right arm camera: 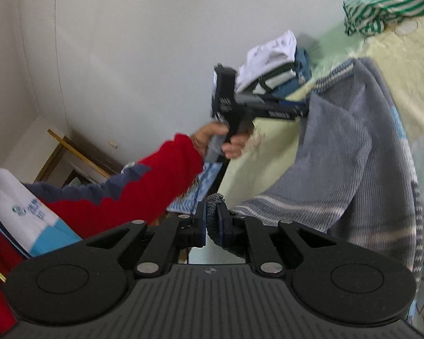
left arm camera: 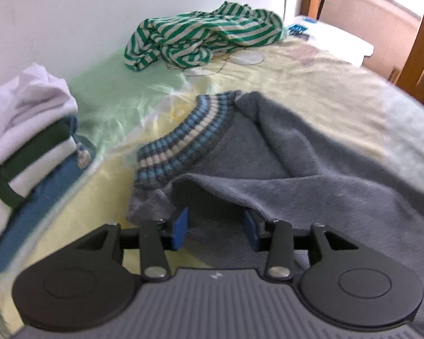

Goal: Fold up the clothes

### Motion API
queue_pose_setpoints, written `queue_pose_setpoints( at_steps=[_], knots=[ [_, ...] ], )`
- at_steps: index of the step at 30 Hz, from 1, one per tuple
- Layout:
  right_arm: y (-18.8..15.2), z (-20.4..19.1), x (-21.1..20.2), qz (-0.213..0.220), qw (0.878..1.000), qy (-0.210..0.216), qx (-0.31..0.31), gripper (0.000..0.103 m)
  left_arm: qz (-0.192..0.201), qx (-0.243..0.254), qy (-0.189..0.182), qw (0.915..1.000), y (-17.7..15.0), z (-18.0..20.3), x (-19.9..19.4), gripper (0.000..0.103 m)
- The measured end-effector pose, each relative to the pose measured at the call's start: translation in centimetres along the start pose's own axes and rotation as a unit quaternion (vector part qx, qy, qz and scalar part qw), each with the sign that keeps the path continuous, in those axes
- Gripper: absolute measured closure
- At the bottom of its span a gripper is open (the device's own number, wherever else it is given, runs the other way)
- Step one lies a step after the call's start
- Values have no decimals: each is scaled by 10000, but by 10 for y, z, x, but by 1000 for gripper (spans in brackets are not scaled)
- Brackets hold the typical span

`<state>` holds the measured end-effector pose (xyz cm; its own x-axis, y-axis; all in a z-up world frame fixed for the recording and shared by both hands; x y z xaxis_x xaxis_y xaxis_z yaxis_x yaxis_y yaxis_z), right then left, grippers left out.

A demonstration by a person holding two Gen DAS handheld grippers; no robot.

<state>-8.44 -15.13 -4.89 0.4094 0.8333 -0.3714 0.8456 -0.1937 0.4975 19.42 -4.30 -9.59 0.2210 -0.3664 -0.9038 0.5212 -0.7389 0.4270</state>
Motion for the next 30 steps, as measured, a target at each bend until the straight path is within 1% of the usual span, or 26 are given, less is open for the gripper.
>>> queue_pose_setpoints(
  at_steps=[2,4,5,7,9,12,16,19,20,24,25,26,28,30],
  knots=[
    [-4,6,4,-53,10000,-42,57,94,3,-17,-76,10000,-2,1,-6,60],
    [-7,8,4,-79,9999,-23,112,94,-40,-55,-92,9999,-5,-1,-10,55],
    [-9,9,4,-93,9999,-14,139,94,-86,-130,-167,9997,-6,-2,-11,52],
    [-13,11,6,-157,9997,-8,170,94,-100,-279,-350,9989,-9,-1,-14,51],
    [-16,12,8,-237,9996,-26,161,94,-7,-390,-451,9982,-11,1,-19,47],
    [-20,17,9,-279,9994,-66,213,94,66,-593,-689,9958,-12,7,-18,45],
    [-26,25,12,-333,9988,-171,326,94,142,-653,-598,9960,-9,18,-10,47],
    [-30,25,12,-351,9986,-186,349,94,74,-806,-427,9958,-10,16,3,47],
    [-31,25,11,-338,9986,-183,352,94,34,-902,-420,9950,-11,14,7,47],
    [-33,25,8,-276,9988,-199,363,94,102,-1239,-629,9902,-11,8,13,46],
    [-34,26,9,-282,9987,-227,363,95,138,-1268,-642,9898,-9,8,13,47],
    [-35,27,10,-290,9986,-255,363,95,159,-1261,-612,9900,-8,10,13,49],
    [-40,30,12,-333,9983,-314,369,95,193,-1187,-443,9918,-5,13,14,55],
    [-43,31,13,-375,9980,-363,346,95,252,-1109,-270,9931,-4,15,12,73]
  ],
)
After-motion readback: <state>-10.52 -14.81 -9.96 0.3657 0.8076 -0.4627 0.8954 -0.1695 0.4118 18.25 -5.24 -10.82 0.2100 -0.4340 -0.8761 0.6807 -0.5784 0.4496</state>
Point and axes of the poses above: each gripper's, at about its wrist camera, not at the fingertips, and x roughly the way its jaws point, z to its right, y to its top, the point moved 9 cm from there along x, roughly the way its jaws point, and after that the axes turned 10 degrees about -z, right-handed, at the moved point
